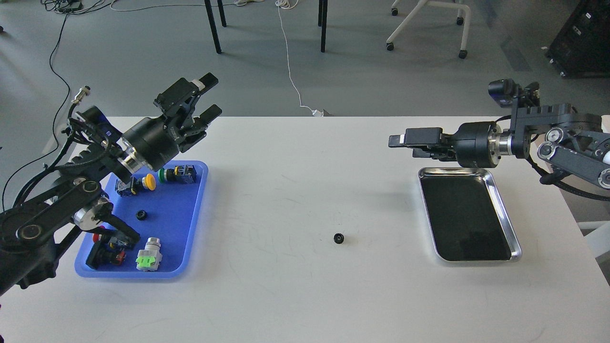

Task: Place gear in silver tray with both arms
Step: 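Reach the right gripper down toward the black gear on the table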

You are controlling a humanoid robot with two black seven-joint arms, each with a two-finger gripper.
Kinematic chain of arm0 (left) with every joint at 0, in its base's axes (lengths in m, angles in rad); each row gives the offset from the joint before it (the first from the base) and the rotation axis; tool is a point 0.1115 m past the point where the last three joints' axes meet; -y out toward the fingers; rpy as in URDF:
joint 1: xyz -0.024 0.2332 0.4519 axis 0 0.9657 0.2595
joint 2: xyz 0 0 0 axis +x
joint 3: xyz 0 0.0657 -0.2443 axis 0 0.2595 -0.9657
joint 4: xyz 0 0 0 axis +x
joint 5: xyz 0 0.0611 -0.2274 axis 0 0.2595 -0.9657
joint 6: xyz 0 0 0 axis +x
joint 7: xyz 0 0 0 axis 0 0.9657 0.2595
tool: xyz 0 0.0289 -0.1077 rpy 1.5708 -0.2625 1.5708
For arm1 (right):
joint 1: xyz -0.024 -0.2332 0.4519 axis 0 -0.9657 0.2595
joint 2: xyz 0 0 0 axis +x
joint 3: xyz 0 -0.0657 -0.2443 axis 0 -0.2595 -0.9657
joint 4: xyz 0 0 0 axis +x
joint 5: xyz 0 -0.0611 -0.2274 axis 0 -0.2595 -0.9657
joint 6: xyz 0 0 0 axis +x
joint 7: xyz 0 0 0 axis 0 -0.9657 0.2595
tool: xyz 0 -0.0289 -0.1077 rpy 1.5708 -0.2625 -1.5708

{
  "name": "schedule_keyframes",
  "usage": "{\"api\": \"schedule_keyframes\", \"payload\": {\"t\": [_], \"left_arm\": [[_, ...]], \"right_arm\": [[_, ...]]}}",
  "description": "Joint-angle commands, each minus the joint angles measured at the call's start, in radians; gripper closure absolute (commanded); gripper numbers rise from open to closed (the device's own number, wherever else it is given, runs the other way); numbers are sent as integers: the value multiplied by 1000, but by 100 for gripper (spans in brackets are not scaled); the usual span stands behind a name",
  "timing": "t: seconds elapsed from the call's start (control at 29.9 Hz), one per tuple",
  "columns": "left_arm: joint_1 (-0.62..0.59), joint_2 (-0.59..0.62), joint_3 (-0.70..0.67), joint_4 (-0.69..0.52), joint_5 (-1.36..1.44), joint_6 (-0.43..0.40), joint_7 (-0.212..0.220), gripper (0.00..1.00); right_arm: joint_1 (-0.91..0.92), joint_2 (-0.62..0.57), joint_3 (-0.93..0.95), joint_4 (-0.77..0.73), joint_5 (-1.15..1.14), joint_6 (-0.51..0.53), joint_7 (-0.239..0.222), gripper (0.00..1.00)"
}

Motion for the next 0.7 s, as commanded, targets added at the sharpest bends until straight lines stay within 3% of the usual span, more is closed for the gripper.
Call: {"api": "schedule_keyframes", "payload": {"t": [0.0,0.17,0.67], "left_arm": [[29,0,-36,-4,-45,0,0,2],[29,0,-45,-14,-57,0,0,2],[28,10,-47,-46,-59,3,0,2]], "right_arm": [[88,93,-174,11,-133,-93,0,1],[147,248,-308,5,-226,-257,0,1],[216,501,-464,-5,-372,-328,0,3]]}}
